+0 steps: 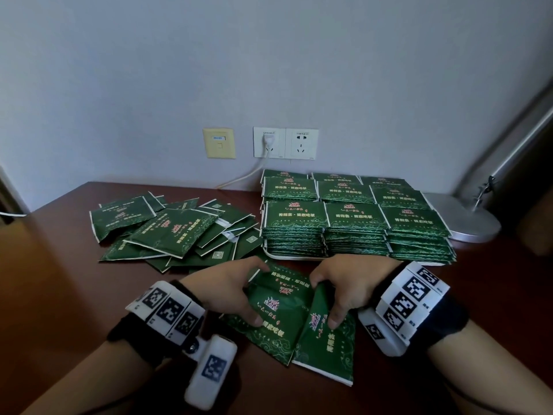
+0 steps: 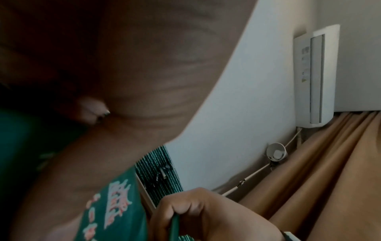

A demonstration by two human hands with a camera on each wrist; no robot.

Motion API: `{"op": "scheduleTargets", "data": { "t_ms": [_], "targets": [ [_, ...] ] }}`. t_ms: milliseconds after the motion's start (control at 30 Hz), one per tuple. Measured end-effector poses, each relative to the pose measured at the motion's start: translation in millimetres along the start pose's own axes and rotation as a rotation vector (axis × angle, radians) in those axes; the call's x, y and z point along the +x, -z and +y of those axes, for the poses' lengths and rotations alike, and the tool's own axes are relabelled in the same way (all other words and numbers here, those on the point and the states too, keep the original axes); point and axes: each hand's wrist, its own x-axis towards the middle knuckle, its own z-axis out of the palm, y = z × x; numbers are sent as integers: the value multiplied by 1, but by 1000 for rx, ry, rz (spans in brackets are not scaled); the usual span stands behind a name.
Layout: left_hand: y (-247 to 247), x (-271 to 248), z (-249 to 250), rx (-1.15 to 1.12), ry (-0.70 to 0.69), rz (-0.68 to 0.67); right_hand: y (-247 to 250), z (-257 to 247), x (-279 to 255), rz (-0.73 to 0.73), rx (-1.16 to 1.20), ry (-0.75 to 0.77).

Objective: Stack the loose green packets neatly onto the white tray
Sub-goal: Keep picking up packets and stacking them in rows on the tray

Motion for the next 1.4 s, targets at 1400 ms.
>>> {"op": "scheduleTargets", "data": {
  "t_ms": [1400],
  "targets": [
    [-4, -18, 12, -604, -345, 730, 27, 11, -37, 413, 386, 373]
  ]
}}
